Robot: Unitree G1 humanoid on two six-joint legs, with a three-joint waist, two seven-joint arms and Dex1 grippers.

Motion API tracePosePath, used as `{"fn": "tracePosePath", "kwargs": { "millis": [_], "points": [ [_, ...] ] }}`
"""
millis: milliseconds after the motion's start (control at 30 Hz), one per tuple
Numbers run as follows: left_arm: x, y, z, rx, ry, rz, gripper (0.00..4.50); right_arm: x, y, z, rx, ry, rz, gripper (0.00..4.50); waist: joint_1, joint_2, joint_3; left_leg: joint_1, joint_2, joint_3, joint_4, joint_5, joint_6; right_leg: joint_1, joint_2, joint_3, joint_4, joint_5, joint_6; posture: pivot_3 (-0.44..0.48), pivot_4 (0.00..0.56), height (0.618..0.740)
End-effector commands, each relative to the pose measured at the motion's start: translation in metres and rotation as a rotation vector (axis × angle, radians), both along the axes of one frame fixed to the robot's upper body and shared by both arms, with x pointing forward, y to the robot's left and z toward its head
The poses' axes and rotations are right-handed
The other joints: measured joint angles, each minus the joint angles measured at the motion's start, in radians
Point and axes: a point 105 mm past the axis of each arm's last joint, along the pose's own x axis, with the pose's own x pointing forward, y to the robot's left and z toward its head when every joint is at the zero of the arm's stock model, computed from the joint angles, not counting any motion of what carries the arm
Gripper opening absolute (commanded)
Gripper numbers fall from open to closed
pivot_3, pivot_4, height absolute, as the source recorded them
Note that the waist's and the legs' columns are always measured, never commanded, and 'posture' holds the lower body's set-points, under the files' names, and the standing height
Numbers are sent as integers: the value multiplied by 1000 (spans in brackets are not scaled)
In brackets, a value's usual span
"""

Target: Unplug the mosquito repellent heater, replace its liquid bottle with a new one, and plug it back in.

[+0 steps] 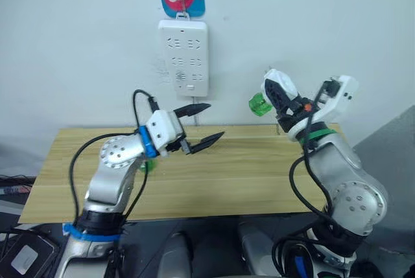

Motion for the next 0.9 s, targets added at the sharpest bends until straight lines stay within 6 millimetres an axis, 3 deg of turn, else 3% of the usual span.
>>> {"fn": "tracePosePath", "kwargs": {
  "millis": [33, 300, 633, 900],
  "points": [
    [1, -14, 16, -98, 13, -42, 3815, -15, 10, 9, 314, 23, 88, 2958, -12, 0, 0, 0, 0, 0, 0, 0, 0, 0, 0, 0, 0, 0, 0, -286, 225, 723],
    [8, -27, 37, -177, -10, -53, 3815, -23, 9, 16, 448, 86, 140, 2958, -37, 0, 0, -1, 0, 1, -1, -1, 1, -1, 0, 1, 0, 0, 0, -306, 228, 723],
    [-6, -35, 41, -143, 61, -186, 3815, -28, 13, 15, 436, 114, 174, 2958, -38, 0, 0, 0, 0, 1, -1, -1, 1, -1, 0, 1, -1, -3, 5, -314, 230, 723],
    [-7, -29, 41, -107, 12, -174, 3815, -29, 11, 11, 421, 122, 176, 2958, -35, 1, 0, 0, 0, 1, -1, -1, 1, -1, 0, 2, -1, -3, 5, -310, 225, 723]
  ]
}}
